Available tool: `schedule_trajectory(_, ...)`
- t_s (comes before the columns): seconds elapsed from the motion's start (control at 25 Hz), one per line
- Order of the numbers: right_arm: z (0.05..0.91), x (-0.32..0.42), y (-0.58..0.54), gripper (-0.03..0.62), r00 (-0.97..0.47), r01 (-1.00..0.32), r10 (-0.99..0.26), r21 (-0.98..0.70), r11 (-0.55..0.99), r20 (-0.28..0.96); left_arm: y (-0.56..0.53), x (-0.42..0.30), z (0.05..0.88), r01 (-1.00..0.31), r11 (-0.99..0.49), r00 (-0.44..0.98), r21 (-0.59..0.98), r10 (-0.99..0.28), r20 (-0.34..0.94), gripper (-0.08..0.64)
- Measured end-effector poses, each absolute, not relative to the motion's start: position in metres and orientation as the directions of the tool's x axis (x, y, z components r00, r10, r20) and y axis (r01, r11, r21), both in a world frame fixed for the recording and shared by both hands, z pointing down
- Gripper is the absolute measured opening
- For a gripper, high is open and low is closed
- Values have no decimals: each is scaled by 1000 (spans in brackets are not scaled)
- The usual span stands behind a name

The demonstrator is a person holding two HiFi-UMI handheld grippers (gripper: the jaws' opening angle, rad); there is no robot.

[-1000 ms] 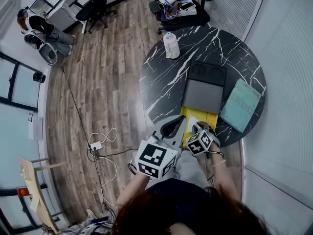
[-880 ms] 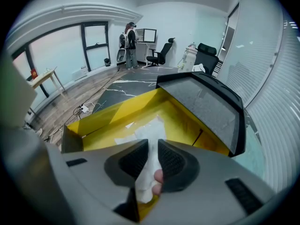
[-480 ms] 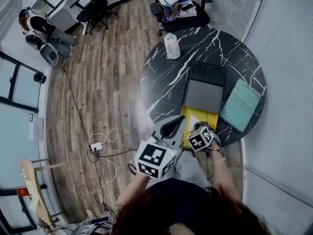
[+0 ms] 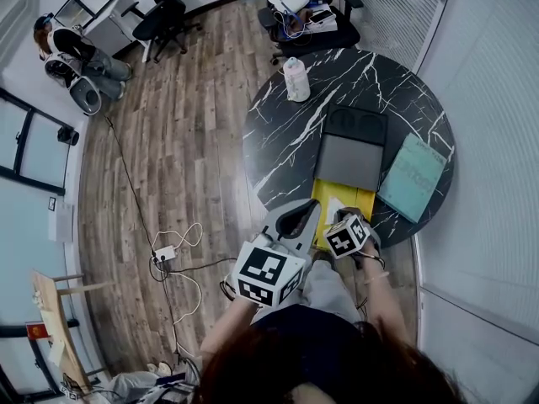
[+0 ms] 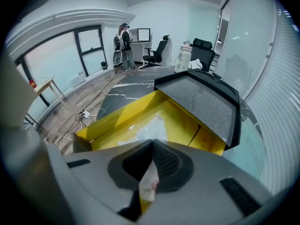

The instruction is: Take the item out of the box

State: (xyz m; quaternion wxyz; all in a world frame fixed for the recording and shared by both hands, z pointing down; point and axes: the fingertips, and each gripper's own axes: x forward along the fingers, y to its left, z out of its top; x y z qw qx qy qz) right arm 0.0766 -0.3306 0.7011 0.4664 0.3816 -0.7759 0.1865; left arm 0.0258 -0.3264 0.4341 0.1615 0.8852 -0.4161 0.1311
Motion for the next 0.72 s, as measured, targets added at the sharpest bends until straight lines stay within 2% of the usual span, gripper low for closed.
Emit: schedule_trajectory(0.72, 656, 79, -310, 25, -249, -811, -561, 147, 566, 789, -282, 17, 414, -760, -630, 645, 159, -699, 308, 28)
